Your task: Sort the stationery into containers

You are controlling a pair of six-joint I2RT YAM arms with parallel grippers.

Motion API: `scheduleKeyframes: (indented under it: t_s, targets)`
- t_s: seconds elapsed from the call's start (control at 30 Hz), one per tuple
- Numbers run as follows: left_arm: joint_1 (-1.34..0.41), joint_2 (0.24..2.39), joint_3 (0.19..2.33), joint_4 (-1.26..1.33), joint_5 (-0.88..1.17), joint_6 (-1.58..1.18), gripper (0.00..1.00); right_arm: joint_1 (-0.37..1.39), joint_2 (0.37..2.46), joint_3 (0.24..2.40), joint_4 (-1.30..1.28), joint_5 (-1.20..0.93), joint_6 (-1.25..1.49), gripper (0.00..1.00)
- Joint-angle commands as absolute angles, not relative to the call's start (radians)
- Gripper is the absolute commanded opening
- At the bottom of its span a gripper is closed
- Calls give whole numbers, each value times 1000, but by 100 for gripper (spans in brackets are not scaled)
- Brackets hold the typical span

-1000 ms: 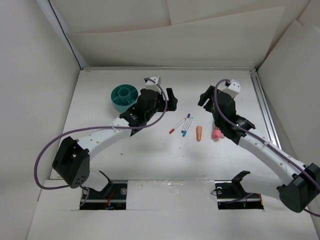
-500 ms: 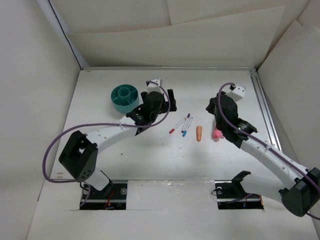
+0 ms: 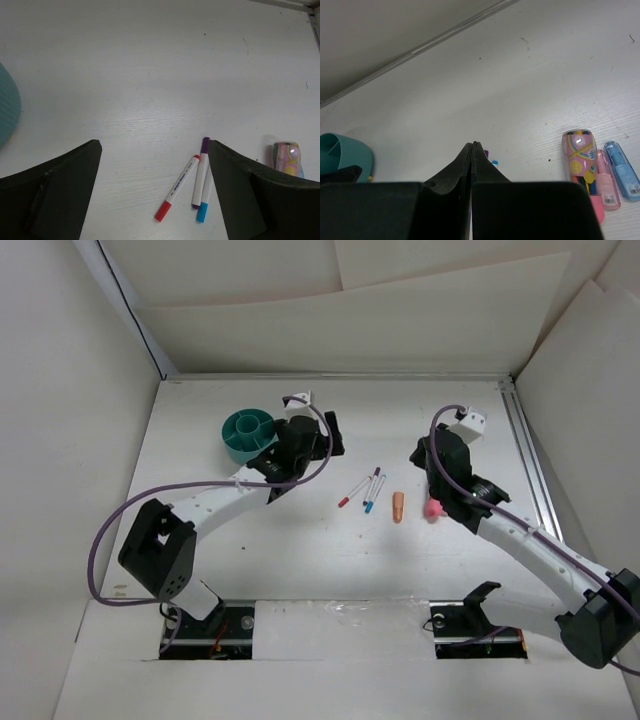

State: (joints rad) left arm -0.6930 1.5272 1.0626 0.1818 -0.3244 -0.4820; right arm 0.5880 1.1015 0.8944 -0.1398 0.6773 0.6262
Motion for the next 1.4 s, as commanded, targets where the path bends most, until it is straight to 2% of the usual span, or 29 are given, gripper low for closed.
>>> scheduleKeyframes:
  t_s: [0.0,0.07,0.1,0.27,0.3,0.33,0.37,0.4,0.43,0.53,0.57,0.63,0.67,0.87,1.37]
  targets:
    - [-695,1561,1153,216,-220,-430,81,581,1097,905,-87,695,634,0]
    - [-712,1594,1163,206,-204,-420,16,581,1097,905,-87,704,634,0]
    - [-722,1604,1173,206,-218,-411,0,581,1097,905,-87,704,634,0]
    - [-821,1735,1273,114,-224,-243,1,581,1088,905,-87,704,634,2]
    - [-836,1785,1294,79,-200,-229,5,581,1088,905,-87,704,634,4]
    - [-836,1816,1307,78,-146,-216,17,581,1088,905,-87,704,634,7]
    - [-836,1816,1318,78,-137,-216,17,581,1088,905,-87,704,634,12]
    - [-836,1825,1318,78,-137,-216,29,581,1078,905,-87,713,634,17]
    - [-836,1835,1318,78,-123,-207,34,581,1078,905,-87,713,634,26]
    - [-836,1845,1307,91,-78,-181,48,581,1078,905,-87,713,634,33]
    - [-836,1856,1307,91,-78,-181,49,572,1069,905,-87,713,634,33]
    - [-836,1894,1322,72,-78,-172,47,572,1069,896,-87,713,634,33]
    - [-836,1907,1341,60,-89,-161,41,572,1060,896,-87,713,634,33]
    - [-836,1979,1364,37,-89,-140,35,572,1051,896,-87,713,634,34]
    - [-836,2063,1447,-9,-123,-120,31,563,1051,896,-87,675,634,34]
